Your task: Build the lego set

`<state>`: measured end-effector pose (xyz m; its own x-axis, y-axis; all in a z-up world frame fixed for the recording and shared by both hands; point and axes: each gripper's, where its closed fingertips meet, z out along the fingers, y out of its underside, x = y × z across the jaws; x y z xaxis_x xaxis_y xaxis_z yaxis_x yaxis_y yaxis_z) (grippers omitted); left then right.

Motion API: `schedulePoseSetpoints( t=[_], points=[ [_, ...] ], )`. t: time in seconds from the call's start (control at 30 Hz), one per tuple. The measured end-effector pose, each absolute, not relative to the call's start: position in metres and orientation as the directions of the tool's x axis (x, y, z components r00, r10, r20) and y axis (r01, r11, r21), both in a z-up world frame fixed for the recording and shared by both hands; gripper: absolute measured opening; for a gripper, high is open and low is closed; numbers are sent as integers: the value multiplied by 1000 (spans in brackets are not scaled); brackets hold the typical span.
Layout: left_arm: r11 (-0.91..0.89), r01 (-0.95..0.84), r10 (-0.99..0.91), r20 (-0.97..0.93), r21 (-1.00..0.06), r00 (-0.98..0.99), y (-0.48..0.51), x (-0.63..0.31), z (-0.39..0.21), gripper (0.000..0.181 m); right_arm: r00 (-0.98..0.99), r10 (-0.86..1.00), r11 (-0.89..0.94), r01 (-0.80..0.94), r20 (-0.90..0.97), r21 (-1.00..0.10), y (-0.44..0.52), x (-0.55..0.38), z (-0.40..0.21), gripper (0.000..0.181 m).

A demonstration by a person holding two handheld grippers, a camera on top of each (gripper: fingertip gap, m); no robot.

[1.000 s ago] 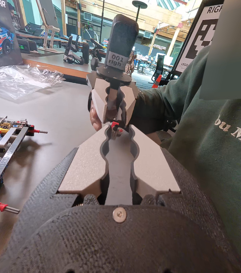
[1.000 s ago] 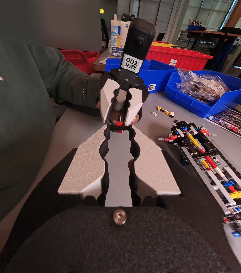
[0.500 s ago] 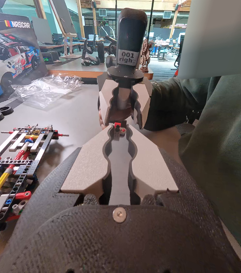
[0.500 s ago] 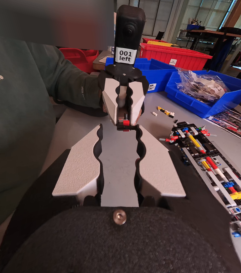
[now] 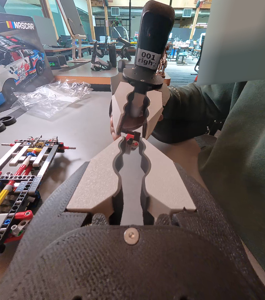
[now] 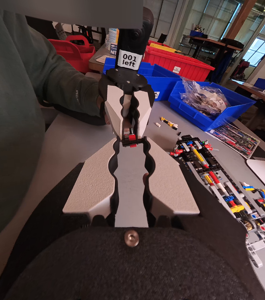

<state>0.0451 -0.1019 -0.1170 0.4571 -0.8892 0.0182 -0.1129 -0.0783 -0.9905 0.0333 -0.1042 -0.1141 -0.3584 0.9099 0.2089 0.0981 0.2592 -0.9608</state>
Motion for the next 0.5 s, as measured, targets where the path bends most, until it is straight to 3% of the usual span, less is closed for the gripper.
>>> schedulePoseSetpoints(
  t=[0.5],
  points=[
    [-82,-92,-887,30,-992,462,-101,43,-115,13,-354,921,211,97,165,-973,-104,32,-113,25]
  ],
)
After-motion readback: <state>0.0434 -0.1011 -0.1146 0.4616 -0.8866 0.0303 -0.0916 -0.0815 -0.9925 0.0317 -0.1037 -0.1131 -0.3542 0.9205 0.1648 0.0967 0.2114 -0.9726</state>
